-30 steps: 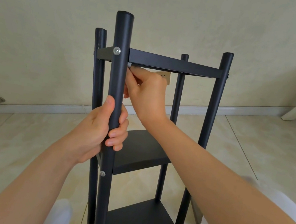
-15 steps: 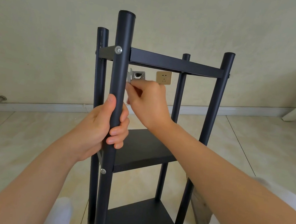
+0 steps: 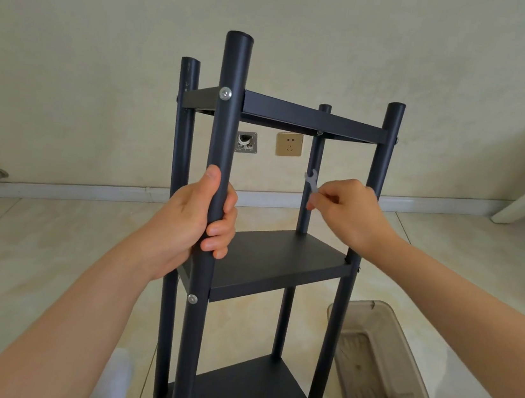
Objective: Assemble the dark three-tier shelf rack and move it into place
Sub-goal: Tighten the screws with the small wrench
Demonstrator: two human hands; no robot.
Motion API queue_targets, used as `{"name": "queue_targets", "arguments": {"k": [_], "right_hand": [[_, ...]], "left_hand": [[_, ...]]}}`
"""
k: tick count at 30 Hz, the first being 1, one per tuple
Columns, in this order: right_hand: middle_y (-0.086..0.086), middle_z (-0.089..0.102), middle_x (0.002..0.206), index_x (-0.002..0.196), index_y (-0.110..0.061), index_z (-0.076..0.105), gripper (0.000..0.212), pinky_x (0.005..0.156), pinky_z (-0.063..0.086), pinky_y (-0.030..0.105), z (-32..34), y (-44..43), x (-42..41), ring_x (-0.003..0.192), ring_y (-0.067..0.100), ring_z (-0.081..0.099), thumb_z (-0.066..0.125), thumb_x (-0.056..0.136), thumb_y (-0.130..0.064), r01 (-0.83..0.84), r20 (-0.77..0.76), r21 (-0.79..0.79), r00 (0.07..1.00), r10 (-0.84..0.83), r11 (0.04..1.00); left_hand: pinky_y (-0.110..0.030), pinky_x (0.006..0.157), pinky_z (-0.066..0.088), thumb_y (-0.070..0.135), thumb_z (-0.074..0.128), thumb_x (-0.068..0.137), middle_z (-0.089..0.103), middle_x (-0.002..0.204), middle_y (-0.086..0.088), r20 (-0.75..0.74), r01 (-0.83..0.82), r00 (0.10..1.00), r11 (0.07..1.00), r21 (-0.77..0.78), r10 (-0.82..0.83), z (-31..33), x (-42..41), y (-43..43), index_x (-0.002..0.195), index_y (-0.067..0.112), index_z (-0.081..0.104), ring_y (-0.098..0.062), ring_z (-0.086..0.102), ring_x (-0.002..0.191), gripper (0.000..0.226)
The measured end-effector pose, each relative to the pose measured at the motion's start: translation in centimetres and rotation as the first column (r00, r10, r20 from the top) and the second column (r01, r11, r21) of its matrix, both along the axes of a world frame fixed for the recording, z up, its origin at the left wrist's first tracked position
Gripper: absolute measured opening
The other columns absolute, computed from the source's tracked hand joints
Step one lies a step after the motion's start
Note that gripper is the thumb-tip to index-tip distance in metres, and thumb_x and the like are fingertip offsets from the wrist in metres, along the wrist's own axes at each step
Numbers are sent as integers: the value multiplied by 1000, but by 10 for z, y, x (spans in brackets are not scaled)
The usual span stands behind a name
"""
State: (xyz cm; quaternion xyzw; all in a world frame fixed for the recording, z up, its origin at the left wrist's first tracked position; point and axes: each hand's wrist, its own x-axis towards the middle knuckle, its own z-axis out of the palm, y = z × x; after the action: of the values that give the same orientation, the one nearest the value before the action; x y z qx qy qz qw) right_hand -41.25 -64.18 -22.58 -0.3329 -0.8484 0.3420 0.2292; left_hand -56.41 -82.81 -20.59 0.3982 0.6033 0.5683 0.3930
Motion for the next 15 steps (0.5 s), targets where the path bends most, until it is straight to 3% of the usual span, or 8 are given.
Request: {"name": "queue_targets", "arguments": {"k": [3, 7, 11, 15], "right_hand": [[-1, 49, 55, 83, -2, 72, 29, 48, 35, 16, -2, 13, 9, 48, 10, 42, 54, 98, -18, 87, 76, -10, 993, -86, 996], [-8, 47, 58, 82, -14, 72, 24, 50, 33, 19, 2, 30, 17, 54, 10, 45, 55, 98, -20, 201, 119, 11, 972, -201, 979], [-3, 51, 67, 87, -13, 75, 22, 53, 33, 22, 0, 45, 22, 61, 14, 45, 56, 97, -19, 281, 91, -59, 957, -276, 958], [9, 53, 102, 94, -12, 76, 22, 74, 37, 28, -8, 53, 20, 92, 18, 40, 57, 98, -22, 318, 56, -97, 948, -314, 943]], "left_hand": [[-27, 47, 45, 82, 43, 74, 34, 53, 2, -9, -10, 1000, 1000, 2, 10, 0, 0, 0, 65, 26, 53, -13, 32, 41, 58], [-25, 47, 45, 81, 42, 75, 33, 52, 2, -21, -15, 1000, 1000, 8, 16, 0, 0, -1, 64, 25, 52, -13, 32, 40, 58], [-27, 46, 45, 77, 42, 82, 33, 51, 1, -36, -44, 998, 999, -1, 44, 1, 0, -2, 63, 24, 51, -14, 32, 40, 57], [-30, 47, 43, 53, 61, 85, 30, 50, -2, -101, -97, 990, 995, -16, 95, 0, -2, -3, 59, 19, 42, -17, 31, 41, 47]]}}
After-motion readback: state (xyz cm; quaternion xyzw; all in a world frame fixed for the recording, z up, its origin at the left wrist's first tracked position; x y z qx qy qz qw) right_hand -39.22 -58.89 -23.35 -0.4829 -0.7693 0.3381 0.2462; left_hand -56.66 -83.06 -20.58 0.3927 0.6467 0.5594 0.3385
